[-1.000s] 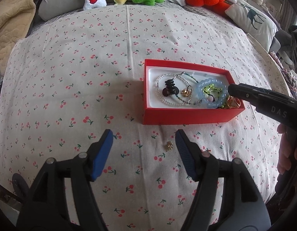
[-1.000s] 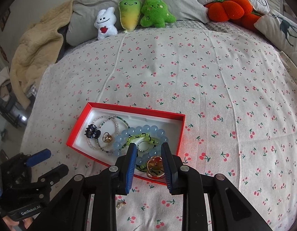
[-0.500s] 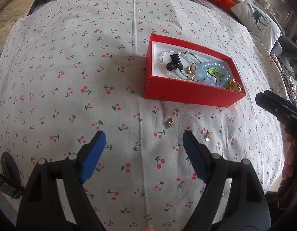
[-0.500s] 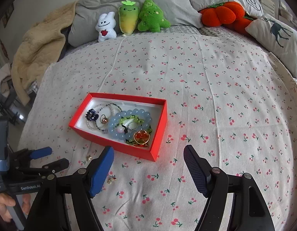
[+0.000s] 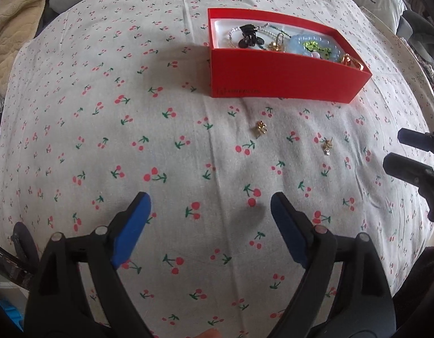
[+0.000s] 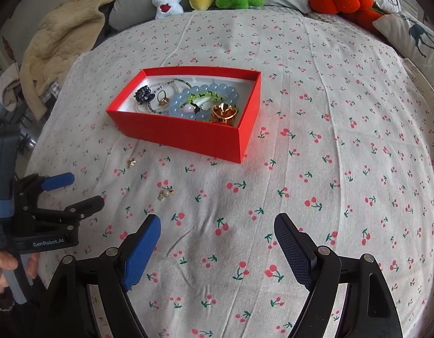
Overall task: Organize jewelry
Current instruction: 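Move both grippers open toward the two remaining gold earrings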
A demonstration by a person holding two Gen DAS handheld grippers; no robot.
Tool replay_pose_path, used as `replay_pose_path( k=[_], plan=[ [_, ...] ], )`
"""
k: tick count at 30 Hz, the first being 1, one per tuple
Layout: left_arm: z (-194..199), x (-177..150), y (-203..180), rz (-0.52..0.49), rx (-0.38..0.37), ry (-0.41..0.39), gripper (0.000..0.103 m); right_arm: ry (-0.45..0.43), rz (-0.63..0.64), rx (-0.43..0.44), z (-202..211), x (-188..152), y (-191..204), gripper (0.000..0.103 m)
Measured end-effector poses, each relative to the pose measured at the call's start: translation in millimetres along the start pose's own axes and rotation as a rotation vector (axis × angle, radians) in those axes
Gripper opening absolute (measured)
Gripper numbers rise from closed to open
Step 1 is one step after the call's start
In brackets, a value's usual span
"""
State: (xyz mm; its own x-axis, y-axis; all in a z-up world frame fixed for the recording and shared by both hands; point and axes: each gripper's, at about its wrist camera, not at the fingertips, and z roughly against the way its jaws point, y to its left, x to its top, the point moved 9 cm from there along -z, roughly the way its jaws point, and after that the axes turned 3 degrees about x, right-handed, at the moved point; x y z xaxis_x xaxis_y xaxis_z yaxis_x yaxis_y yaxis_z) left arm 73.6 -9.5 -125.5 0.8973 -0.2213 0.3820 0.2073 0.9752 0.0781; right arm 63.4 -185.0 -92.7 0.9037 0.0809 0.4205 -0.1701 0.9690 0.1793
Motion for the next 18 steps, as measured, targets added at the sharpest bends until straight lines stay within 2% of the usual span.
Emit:
replay_pose_path(
  k=[5, 7, 9, 13, 16, 18],
  plan=[
    [-6, -8, -5, -0.046, 0.026, -0.030, 0.089, 0.058, -0.004, -0.020, -17, -19, -2, 0.084],
    [-6, -8, -3, -0.045, 0.037, -0.054, 0.093, 0.069, 0.001, -0.028, -21, -25, -2, 0.084],
    [-8, -10, 0, -0.039, 0.061, -0.085, 0.103, 0.069, 0.009, -0.034, -26, -30, -3, 0.086],
    [-12, -10, 2, -0.041, 0.025, -0.160, 0.103, -0.015, 0.121, -0.091, -34, -38, 5, 0.103],
    [-12, -10, 1, -0.042, 0.021, -0.169, 0.103, -0.103, 0.153, -0.117, -36, -40, 10, 0.103],
    [-13, -9, 1, -0.044, 0.018, -0.167, 0.103, -0.114, 0.142, -0.115, -36, -38, 10, 0.103]
  ],
)
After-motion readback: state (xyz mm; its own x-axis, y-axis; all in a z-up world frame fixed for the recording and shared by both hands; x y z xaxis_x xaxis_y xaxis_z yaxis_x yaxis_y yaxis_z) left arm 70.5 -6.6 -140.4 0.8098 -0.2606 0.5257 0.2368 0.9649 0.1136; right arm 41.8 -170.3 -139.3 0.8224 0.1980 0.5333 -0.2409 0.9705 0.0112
